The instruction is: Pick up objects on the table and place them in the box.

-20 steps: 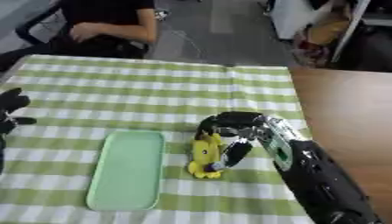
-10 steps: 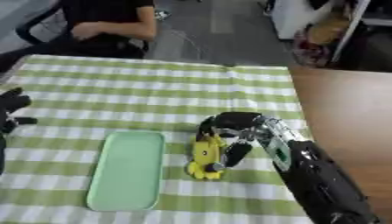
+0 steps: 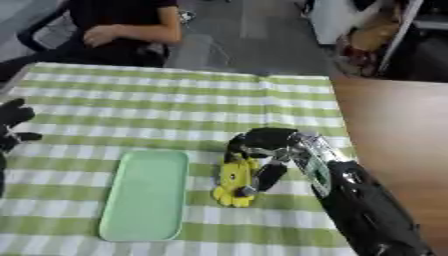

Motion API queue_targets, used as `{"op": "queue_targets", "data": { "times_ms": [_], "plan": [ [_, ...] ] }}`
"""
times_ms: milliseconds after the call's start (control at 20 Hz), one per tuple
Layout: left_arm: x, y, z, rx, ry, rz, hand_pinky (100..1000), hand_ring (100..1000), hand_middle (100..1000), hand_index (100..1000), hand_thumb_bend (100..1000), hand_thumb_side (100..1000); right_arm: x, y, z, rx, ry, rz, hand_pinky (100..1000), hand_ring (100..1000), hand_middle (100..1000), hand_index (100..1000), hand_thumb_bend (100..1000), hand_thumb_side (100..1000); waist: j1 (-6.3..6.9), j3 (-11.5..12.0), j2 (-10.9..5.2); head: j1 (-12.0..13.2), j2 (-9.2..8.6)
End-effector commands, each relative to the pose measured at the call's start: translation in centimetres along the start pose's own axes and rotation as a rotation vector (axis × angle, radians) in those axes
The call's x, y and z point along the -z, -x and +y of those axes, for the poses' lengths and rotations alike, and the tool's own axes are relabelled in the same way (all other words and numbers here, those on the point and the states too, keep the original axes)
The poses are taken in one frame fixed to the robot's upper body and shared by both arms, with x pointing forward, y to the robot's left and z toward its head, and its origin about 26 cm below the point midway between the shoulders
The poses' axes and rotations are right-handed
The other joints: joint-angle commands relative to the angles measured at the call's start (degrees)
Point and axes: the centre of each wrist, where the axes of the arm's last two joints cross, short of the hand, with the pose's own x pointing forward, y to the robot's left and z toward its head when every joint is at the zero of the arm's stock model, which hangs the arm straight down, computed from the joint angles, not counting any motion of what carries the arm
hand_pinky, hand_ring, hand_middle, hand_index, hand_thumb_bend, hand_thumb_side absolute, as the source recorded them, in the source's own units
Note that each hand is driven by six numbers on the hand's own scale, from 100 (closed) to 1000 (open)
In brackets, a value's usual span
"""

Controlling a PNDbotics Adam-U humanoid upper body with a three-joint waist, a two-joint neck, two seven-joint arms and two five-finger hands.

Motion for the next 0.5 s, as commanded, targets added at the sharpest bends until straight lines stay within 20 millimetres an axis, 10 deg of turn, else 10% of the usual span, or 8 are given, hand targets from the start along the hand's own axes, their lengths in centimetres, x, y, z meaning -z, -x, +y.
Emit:
{"op": "queue_targets", "data": {
  "times_ms": [50, 500],
  "plan": [
    [0.57, -0.88, 0.1, 0.001, -0.002, -0.036, 622, 818, 896, 765, 677, 1000, -0.67, 0.3, -0.92, -0.059, -0.032, -0.031, 443, 598, 740, 798, 508, 497, 0.4, -0.04, -0.49, -0.51, -0.51],
    [0.58, -0.9, 0.07, 0.001, -0.001, -0.036, 622, 819, 897, 765, 677, 1000, -0.67, 0.27, -0.93, -0.069, -0.029, -0.029, 438, 596, 741, 798, 505, 496, 0.41, -0.06, -0.49, -0.48, -0.49]
  ]
}}
